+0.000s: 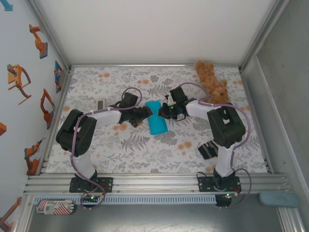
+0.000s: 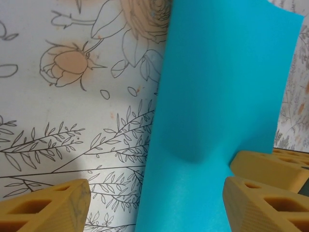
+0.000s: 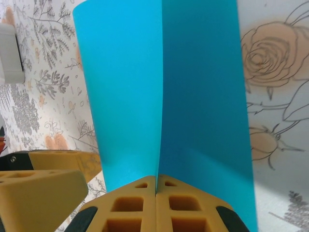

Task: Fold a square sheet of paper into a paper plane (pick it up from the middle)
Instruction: First fold in half a square sheet of paper at the center of the table.

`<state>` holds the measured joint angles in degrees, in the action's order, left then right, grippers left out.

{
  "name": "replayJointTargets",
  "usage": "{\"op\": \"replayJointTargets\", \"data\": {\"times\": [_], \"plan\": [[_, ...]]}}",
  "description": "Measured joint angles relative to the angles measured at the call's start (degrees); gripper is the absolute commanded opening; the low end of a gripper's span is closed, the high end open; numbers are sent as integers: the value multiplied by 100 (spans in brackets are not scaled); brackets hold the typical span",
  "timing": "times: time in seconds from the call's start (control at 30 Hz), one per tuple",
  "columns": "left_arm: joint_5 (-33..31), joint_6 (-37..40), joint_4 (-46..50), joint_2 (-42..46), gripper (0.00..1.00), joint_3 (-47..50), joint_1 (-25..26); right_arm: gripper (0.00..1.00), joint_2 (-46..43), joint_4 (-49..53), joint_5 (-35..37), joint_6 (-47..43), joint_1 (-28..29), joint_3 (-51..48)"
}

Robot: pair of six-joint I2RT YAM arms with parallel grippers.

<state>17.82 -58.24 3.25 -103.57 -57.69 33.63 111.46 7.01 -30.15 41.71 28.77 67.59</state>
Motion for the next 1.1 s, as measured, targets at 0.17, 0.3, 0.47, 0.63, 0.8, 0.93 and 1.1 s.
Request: {"op": "replayJointTargets", "data": {"times": [0.17,0.3,0.47,0.63,0.8,0.93,1.1], "plan": [[-83,-203,-35,-223,62,-146,107,0,107,0,-33,-85,-72,79],[-243,-328,-42,-310,59,-282,247,0,127,2,-46,-107,-92,79],[-393,-343,72,-341,58,-479,319,0,140,0,-98,-107,-90,79],[-415,-341,151,-557,57,-702,319,0,201,-2,-181,-105,-92,79],[-431,-297,461,-780,53,-1043,350,0,269,-96,-343,-57,-157,79],[-479,-254,699,-866,50,-1180,385,0,278,-157,-396,-20,-208,79],[-651,-258,992,-935,46,-1327,411,16,280,-122,-428,26,-223,79]]}}
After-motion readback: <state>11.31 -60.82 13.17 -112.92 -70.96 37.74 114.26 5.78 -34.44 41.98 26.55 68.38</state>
